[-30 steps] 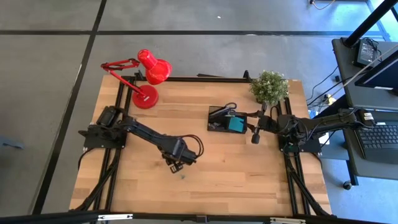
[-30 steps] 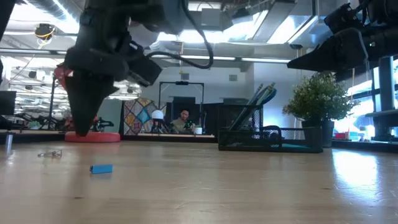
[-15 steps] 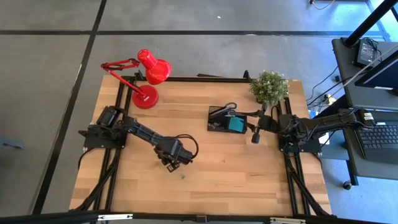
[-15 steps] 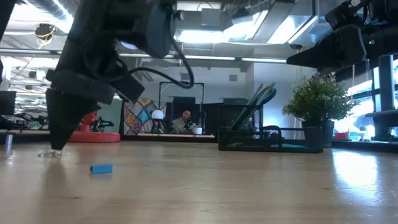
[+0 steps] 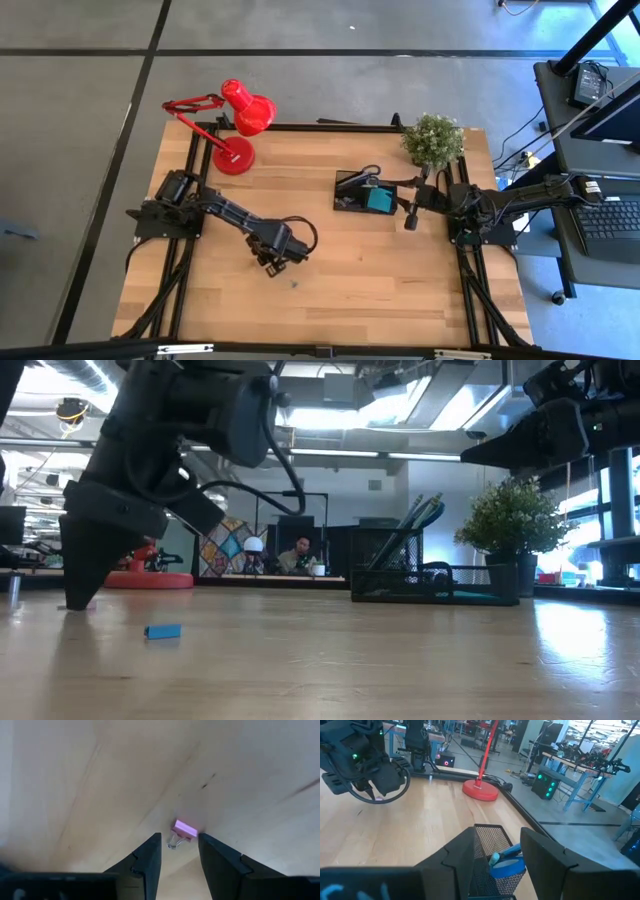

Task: Pick and place office supplies into organizer
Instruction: Put the pink binder clip into the black desk organizer

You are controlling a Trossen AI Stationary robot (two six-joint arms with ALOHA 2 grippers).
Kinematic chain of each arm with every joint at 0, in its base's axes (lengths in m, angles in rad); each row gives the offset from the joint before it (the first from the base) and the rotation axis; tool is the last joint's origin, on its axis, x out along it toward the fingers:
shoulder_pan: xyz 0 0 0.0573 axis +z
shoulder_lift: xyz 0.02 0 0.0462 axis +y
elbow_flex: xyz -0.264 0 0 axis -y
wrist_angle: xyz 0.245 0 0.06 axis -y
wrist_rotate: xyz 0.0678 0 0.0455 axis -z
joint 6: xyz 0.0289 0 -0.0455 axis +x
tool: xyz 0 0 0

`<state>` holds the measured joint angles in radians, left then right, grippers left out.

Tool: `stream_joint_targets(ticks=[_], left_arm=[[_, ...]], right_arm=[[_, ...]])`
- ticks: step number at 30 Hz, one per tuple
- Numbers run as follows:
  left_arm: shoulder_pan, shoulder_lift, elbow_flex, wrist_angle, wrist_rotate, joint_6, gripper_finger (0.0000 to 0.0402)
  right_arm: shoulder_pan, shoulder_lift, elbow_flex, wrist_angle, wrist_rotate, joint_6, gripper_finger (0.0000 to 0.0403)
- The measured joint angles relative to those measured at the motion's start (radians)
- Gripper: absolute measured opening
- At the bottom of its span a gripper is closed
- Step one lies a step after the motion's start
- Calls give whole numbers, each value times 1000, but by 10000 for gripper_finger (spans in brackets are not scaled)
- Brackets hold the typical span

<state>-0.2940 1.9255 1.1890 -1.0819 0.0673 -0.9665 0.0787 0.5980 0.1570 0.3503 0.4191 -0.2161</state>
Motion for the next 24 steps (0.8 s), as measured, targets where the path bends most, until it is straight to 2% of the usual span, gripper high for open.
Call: stream_joint_targets(ticks=[18, 24], left_arm=[[2, -1, 0, 31, -64, 458, 125], [-2, 0, 0, 34, -69, 481, 114]], right_arm=[[0, 0, 0, -1, 0, 6, 162], [0, 0, 0, -11, -1, 29, 162]])
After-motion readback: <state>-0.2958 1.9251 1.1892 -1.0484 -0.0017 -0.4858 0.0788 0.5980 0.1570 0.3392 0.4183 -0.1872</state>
